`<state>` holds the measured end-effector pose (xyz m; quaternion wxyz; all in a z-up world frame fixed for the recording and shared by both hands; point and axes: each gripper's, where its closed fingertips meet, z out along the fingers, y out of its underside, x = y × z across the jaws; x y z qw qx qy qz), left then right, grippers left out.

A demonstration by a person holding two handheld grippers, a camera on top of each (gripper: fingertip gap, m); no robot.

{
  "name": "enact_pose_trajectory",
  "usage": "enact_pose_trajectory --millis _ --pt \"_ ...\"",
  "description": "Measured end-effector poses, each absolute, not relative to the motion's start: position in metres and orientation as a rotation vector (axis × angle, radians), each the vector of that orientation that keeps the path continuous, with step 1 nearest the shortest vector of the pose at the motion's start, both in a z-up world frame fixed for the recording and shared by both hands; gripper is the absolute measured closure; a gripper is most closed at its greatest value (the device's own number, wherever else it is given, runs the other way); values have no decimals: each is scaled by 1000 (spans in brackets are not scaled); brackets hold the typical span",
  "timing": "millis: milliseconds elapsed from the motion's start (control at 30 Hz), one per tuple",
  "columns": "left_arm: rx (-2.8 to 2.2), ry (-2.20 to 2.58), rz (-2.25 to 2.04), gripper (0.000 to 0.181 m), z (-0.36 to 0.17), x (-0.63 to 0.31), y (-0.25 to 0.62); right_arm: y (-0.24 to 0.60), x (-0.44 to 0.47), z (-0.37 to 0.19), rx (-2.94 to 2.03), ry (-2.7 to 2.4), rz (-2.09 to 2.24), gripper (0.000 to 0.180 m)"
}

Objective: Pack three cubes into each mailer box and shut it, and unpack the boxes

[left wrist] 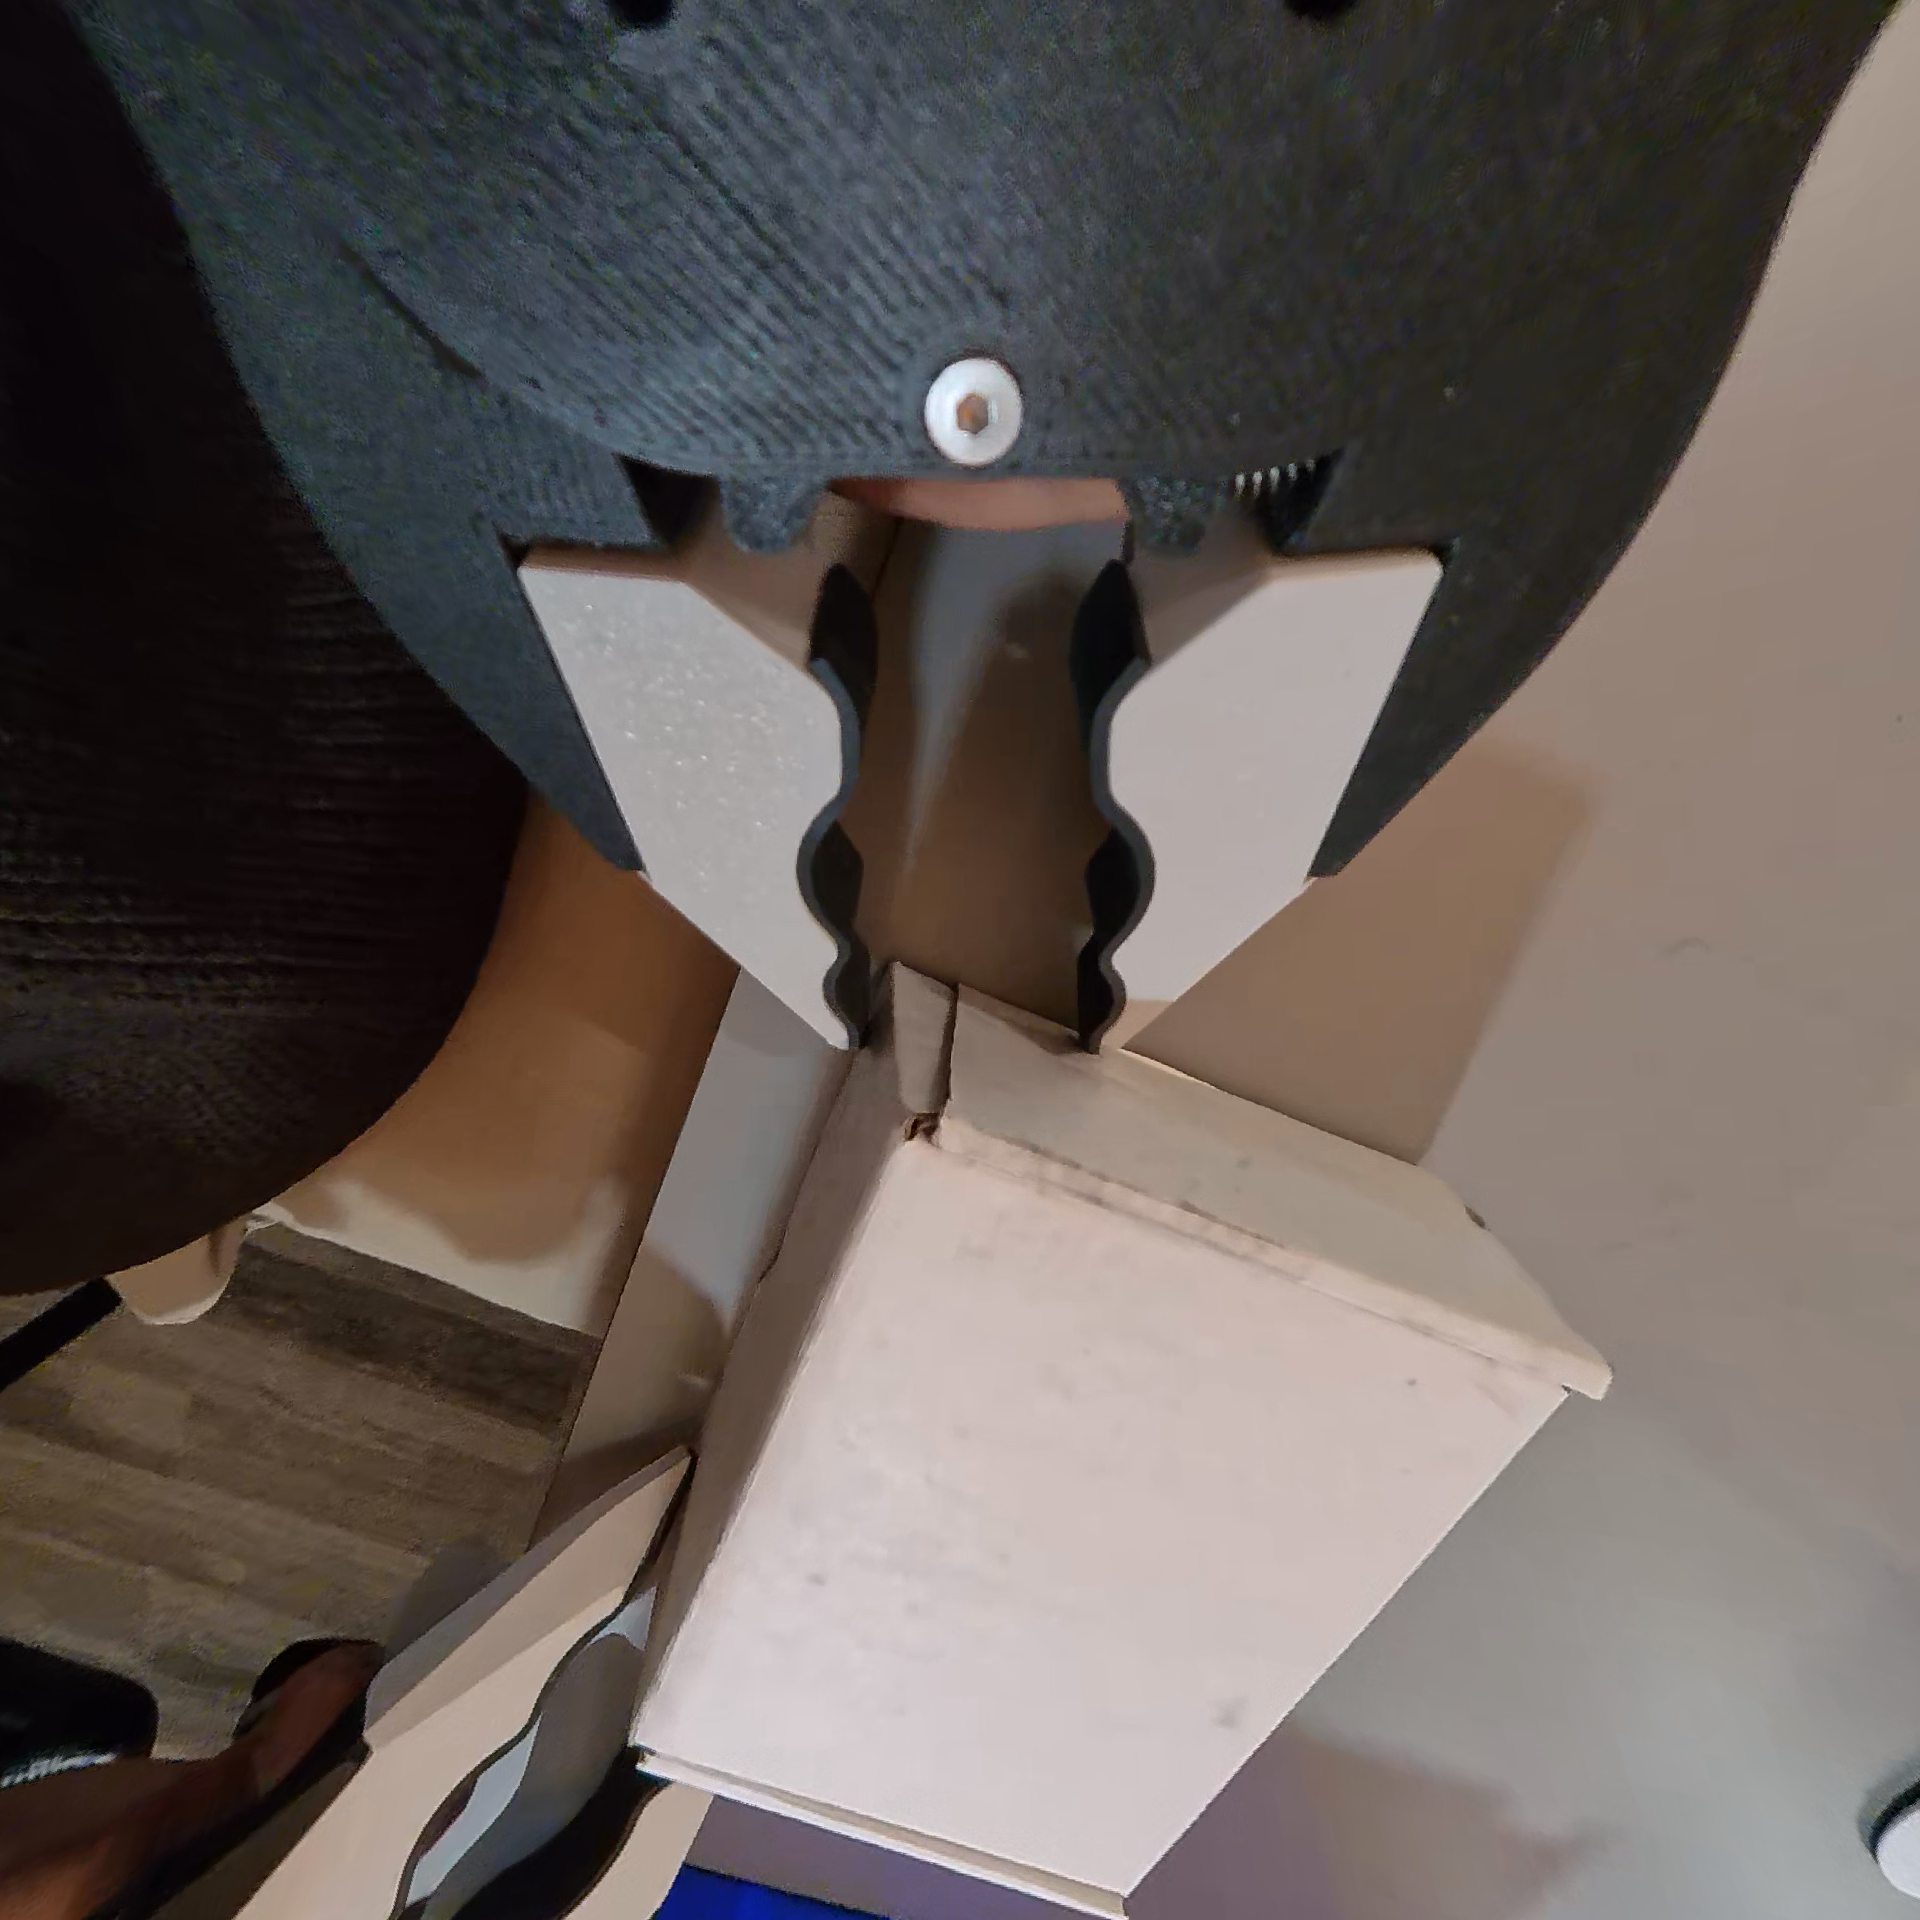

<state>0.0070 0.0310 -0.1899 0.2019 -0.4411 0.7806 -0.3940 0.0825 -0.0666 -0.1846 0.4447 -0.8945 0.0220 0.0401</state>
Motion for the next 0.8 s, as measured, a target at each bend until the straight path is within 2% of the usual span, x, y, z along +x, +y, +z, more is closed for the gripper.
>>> enact_pose_trajectory --millis 500,633,700,767,800 --pt "-1146 2175 -991 149 -191 7 33 -68 83 -185 -2245 -6 18 146" --pt "-1143 2190 -1012 148 -190 5 30 -67 85 -184 -2237 49 76 141" --pt "-1136 2191 -994 148 -192 5 30 -65 82 -178 -2208 41 103 126" --pt "-1122 2176 -976 134 -191 5 31 -66 82 -176 -2197 33 100 129" --pt "-1111 2176 -982 132 -190 5 31 -69 84 -177 -2207 27 85 131"
